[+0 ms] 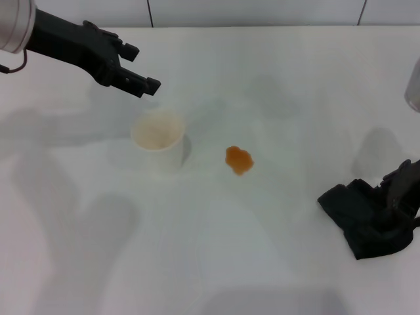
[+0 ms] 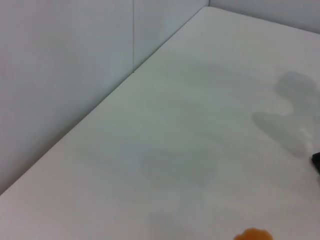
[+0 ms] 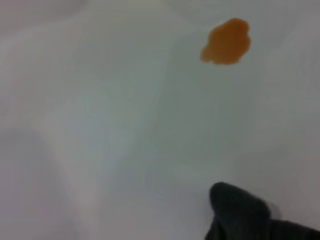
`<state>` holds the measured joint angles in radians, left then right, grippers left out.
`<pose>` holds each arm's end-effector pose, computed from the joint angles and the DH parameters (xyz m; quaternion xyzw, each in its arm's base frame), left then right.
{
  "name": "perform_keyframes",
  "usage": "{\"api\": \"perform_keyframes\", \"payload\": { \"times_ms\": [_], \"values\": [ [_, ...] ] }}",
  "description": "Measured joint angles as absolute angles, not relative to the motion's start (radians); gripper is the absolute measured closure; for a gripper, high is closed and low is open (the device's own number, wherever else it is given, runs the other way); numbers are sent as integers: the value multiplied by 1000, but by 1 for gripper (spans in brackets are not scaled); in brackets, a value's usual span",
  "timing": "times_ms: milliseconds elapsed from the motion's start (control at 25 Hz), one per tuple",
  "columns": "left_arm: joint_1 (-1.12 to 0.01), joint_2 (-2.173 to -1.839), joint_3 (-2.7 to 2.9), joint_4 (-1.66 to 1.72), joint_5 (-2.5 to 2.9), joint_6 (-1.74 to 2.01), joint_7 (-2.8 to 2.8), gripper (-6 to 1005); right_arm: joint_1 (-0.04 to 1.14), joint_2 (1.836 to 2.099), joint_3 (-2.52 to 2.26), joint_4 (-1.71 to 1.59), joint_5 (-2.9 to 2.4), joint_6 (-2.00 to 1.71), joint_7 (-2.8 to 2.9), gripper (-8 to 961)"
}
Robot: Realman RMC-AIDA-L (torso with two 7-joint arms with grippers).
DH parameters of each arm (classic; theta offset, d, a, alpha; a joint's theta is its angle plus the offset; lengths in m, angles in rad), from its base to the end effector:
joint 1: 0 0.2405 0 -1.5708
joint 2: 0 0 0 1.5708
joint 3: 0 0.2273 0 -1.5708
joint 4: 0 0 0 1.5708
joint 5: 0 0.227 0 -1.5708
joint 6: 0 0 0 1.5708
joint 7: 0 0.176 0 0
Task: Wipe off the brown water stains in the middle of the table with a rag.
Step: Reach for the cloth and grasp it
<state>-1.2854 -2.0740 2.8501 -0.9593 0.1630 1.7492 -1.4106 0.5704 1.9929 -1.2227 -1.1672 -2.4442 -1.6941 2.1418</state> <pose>-0.1683 0.4144 0.0543 -0.9758 -0.1732 -0.0102 0.1334 0.2208 0.3393 0.0101 -0.9473 0.2708 -0.1623 0.0539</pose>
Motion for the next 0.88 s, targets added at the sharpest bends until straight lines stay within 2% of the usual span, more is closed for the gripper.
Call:
{"api": "perform_keyframes", "payload": {
  "times_ms": [880],
  "values": [
    [-1287, -2074, 2850, -957, 175, 1746, -1412, 119, 571, 2001, -1223, -1170, -2445, -1700, 2136, 174]
  ]
}}
